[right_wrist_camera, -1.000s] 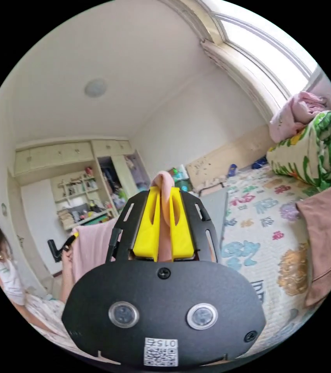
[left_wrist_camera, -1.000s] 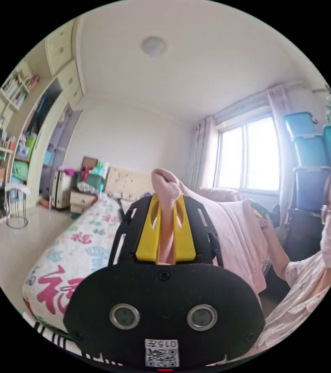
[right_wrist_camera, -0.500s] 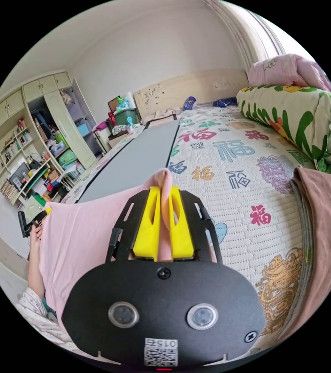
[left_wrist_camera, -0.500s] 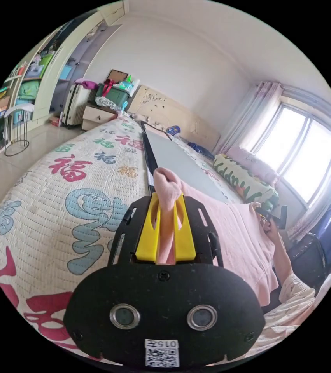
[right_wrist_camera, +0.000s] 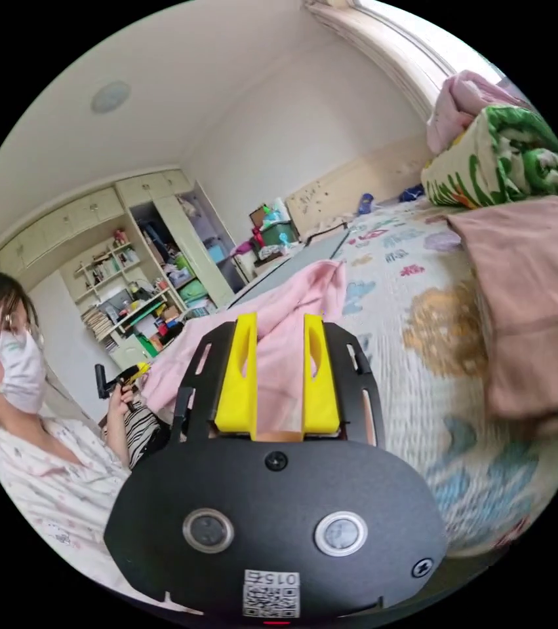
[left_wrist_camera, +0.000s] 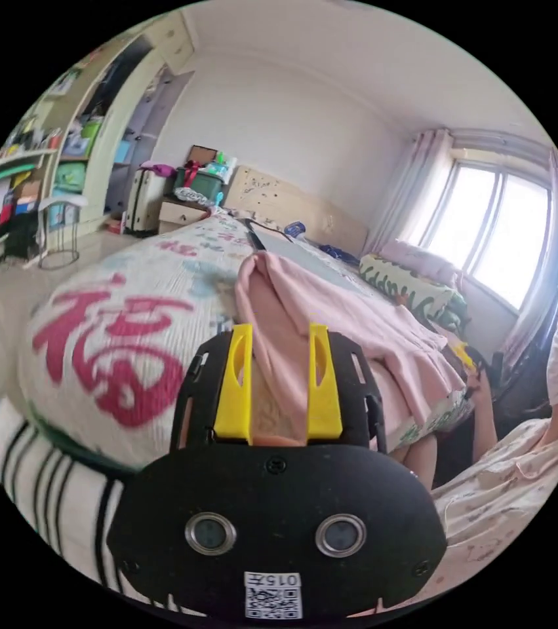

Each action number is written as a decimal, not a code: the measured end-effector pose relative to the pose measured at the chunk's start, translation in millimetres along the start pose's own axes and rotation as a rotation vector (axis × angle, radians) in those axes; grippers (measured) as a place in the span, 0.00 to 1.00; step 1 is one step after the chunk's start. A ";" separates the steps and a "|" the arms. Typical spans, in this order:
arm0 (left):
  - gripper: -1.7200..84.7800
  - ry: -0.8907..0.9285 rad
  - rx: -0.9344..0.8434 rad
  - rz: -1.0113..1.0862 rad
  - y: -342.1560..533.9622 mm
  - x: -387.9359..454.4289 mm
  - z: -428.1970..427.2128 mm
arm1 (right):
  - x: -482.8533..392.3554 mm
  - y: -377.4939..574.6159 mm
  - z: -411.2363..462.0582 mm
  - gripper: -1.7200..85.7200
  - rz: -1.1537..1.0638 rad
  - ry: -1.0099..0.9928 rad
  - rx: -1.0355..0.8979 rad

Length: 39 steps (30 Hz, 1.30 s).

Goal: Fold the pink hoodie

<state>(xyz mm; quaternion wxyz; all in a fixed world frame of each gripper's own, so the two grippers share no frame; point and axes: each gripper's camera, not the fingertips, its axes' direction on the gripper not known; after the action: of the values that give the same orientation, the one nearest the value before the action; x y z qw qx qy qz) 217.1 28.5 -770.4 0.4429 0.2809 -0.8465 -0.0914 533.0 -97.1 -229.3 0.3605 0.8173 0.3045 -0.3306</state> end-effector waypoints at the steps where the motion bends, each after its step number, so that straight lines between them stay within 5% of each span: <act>1: 0.19 0.016 0.023 -0.067 24.4 -7.0 -7.9 | 1.4 31.0 -15.4 0.16 0.027 0.053 0.002; 9: 0.19 0.277 0.040 -0.129 57.0 -13.9 -5.8 | -0.5 137.4 -40.3 0.18 0.130 0.003 0.044; 13: 0.16 0.054 0.039 -0.053 65.8 22.5 -0.2 | -14.0 149.3 -29.9 0.10 0.077 0.134 0.000; 20: 0.04 0.082 0.073 -0.115 77.6 20.0 -14.0 | 2.2 195.4 -48.6 0.04 0.091 0.103 0.088; 26: 0.03 -0.080 0.131 0.003 86.9 51.7 -31.7 | -4.4 237.5 -55.3 0.03 -0.015 0.224 0.038; 39: 0.02 -0.113 0.197 0.079 147.4 57.8 -26.0 | 4.9 340.7 -57.8 0.03 -0.151 0.278 -0.006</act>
<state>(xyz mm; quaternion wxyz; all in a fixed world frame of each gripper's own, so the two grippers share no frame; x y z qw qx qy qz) 153.8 120.5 -655.1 0.3683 0.2839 -0.8853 -0.0062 805.3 -239.1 -70.7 0.2915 0.8288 0.4133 -0.2395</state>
